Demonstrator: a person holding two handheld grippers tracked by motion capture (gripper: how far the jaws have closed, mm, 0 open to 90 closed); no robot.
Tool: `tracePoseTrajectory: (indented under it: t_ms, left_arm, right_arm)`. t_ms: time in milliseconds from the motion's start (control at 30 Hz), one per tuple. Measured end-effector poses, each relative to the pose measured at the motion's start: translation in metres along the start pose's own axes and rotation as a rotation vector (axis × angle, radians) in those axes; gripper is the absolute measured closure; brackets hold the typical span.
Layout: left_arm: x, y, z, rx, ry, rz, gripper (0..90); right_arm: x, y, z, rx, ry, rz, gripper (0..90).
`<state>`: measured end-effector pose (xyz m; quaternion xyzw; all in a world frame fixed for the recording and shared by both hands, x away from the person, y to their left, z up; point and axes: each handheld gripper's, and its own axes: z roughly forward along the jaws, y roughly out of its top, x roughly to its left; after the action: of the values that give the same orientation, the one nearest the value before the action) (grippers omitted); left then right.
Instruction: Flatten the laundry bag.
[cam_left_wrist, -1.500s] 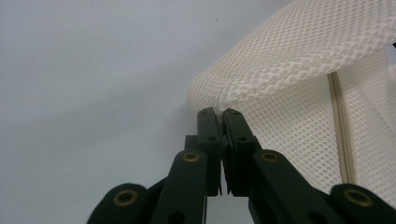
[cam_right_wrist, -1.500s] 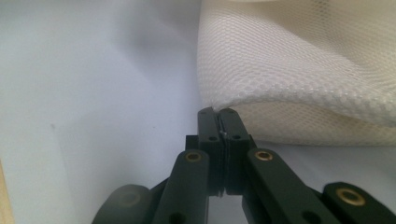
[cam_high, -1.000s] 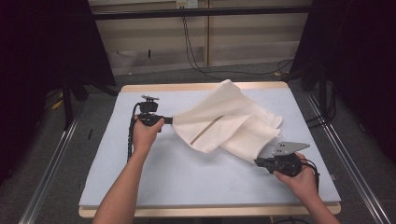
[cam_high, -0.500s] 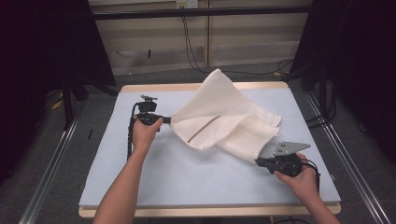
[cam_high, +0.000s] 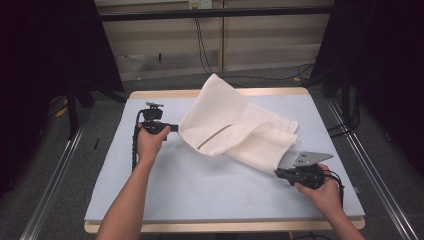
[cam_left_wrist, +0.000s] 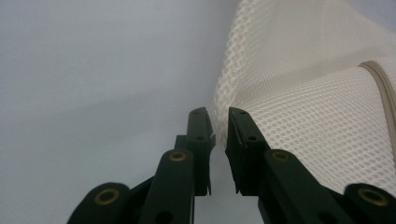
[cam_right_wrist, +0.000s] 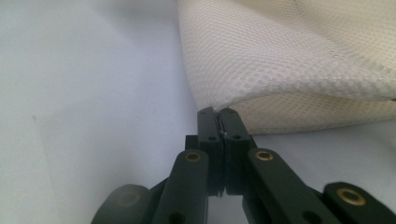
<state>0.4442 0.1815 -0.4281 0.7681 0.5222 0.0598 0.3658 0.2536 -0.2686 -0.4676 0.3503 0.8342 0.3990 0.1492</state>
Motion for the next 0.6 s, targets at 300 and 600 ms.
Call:
tracePoseTrajectory:
  t_ms: [300, 600]
  left_arm:
    - [-0.0062, -0.0030, -0.0027, 0.009, 0.004, 0.024, 61.7]
    - [-0.0107, -0.0035, -0.0096, -0.004, 0.000, 0.019, 46.1]
  right_arm:
    - [-0.0004, -0.0017, 0.0007, 0.002, -0.003, 0.001, 87.9]
    - [0.0003, -0.0016, 0.0015, 0.006, -0.007, 0.003, 87.2]
